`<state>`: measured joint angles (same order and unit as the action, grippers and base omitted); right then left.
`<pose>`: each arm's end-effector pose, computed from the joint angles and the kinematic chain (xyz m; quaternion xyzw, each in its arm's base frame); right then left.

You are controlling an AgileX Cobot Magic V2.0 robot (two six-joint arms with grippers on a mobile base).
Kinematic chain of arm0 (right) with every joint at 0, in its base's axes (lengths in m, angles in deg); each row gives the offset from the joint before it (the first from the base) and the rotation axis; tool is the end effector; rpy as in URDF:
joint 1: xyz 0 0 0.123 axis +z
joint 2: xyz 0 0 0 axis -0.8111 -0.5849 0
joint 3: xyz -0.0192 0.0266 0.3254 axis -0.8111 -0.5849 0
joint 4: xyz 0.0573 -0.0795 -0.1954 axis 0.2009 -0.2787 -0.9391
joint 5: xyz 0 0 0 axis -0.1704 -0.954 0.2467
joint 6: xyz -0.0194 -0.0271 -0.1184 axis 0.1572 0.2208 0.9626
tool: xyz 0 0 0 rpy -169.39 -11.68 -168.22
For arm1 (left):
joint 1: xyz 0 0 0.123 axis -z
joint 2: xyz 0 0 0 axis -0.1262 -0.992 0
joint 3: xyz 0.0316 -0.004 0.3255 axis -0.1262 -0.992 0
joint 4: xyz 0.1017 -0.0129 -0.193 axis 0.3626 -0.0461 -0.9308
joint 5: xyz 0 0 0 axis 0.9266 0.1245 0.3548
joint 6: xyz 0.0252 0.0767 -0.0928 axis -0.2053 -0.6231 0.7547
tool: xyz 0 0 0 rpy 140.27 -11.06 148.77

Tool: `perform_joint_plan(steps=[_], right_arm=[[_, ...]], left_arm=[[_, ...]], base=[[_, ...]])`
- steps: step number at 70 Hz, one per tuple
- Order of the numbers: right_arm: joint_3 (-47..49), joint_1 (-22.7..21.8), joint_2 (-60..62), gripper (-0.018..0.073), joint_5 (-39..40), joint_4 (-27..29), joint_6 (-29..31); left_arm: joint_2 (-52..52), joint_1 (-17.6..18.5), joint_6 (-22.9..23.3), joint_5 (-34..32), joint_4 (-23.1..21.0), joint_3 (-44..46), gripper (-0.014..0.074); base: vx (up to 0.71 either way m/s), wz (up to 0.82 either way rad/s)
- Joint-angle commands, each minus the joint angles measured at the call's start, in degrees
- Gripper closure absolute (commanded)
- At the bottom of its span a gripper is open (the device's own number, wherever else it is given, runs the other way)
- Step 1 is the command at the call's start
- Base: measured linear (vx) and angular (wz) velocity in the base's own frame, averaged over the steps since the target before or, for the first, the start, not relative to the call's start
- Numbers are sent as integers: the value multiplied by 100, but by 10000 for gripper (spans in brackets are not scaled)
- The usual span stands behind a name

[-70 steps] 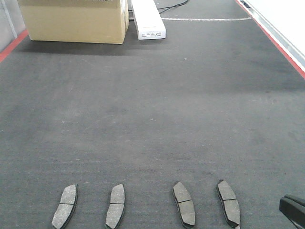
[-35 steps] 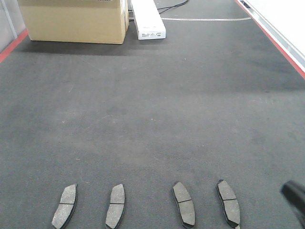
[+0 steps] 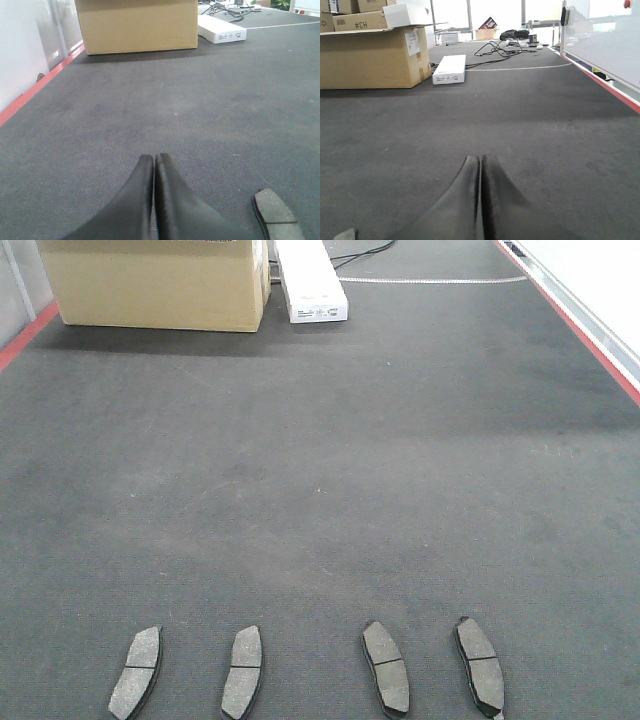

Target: Move and align brake pads A on conveyor

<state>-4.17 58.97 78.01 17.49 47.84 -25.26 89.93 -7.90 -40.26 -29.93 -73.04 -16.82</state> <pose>0.0128 0.0013 0.1992 -0.0091 0.7041 0.0512 0.7082 0.0110 0.0015 0.1821 0.0118 0.7493 0.0250 0.6617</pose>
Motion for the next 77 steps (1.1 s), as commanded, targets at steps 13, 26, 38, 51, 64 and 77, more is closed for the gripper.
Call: perform_joint_plan(steps=[13, 26, 38, 51, 64, 77], right_arm=[[-35, -38, 58, 566, 415, -40, -43], [-35, -38, 58, 566, 415, -40, -43], [-35, -38, 58, 566, 415, -40, -43], [-35, -38, 58, 566, 415, -40, -43], [-35, -38, 58, 566, 415, -40, -43], [-35, -38, 58, 566, 415, -40, -43]], left_arm=[[34, -10, 38, -403, -2, -157, 603], [34, -10, 38, -403, -2, -157, 603], [34, -10, 38, -403, -2, -157, 603], [34, -10, 38, -403, -2, -157, 603], [34, -10, 38, -403, -2, -157, 603], [34, -10, 38, -403, -2, -157, 603]], base=[[0, 0], [0, 0], [0, 0], [0, 0], [0, 0], [0, 0]])
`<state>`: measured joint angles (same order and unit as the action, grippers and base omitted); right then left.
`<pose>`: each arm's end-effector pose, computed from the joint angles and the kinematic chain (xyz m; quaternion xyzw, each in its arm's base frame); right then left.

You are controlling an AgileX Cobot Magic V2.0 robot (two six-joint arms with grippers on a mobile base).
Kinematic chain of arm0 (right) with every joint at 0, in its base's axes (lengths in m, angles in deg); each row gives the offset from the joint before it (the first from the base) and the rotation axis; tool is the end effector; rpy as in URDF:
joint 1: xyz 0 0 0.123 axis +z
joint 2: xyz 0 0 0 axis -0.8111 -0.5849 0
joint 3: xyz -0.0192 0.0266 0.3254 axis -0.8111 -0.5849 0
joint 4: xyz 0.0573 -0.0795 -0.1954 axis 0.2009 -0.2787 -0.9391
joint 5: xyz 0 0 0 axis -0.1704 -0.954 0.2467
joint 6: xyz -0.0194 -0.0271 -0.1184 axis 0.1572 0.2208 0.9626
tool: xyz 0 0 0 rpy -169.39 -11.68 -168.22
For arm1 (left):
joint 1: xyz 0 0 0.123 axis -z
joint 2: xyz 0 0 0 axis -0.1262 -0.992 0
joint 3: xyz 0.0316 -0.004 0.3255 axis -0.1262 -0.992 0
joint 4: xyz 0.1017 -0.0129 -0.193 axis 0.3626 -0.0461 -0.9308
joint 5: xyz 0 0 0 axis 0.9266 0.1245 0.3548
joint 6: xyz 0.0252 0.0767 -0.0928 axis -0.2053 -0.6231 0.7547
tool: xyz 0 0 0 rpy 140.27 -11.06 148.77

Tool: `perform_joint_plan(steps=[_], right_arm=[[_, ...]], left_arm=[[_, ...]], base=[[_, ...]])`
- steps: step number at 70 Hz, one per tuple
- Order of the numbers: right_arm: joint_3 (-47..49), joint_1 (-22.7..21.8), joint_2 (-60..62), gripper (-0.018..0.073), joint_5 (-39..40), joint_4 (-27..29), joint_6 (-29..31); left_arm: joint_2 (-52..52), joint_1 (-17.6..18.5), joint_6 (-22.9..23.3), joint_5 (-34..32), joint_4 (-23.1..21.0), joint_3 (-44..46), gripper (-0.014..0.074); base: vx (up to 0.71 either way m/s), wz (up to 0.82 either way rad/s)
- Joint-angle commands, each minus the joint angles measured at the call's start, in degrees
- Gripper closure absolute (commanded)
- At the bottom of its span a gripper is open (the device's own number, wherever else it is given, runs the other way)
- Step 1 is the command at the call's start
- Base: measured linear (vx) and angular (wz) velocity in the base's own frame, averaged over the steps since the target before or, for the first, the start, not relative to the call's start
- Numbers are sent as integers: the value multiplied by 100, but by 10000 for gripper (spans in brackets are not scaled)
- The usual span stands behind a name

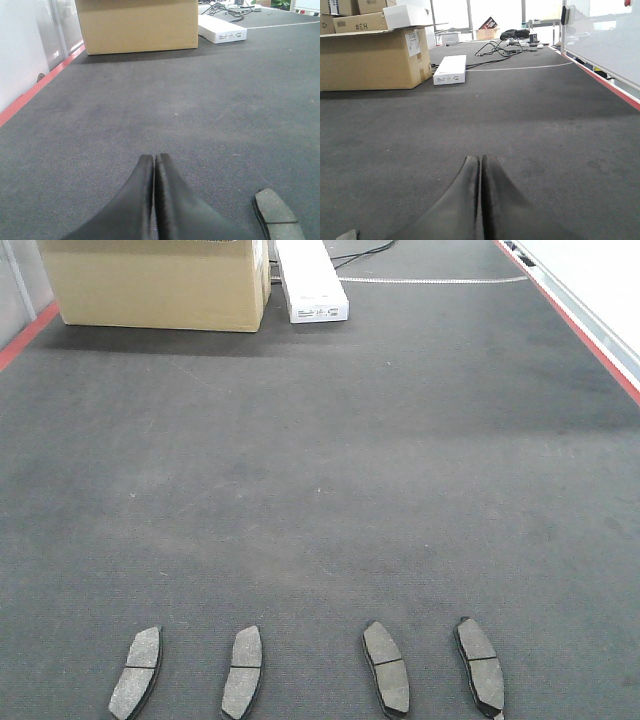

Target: Move and align brake pads A on conveyor

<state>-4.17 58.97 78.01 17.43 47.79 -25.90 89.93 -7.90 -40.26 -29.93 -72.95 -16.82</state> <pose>0.0128 0.0013 0.1991 -0.0055 0.7045 0.0548 0.7076 0.0110 0.0015 0.1821 0.0122 0.7493 0.0256 0.6617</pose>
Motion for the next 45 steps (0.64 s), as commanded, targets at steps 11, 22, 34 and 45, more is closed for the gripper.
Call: perform_joint_plan(steps=[11, 22, 34, 45], right_arm=[[-35, -38, 58, 566, 421, -34, 21], [-35, -38, 58, 566, 421, -34, 21], [-35, -38, 58, 566, 421, -34, 21], [-35, -38, 58, 566, 421, -34, 21]], left_arm=[[34, -10, 38, -403, -10, -157, 603], [34, -10, 38, -403, -10, -157, 603], [34, -10, 38, -403, -10, -157, 603], [34, -10, 38, -403, -10, -157, 603]], base=[[0, 0], [0, 0], [0, 0], [0, 0]])
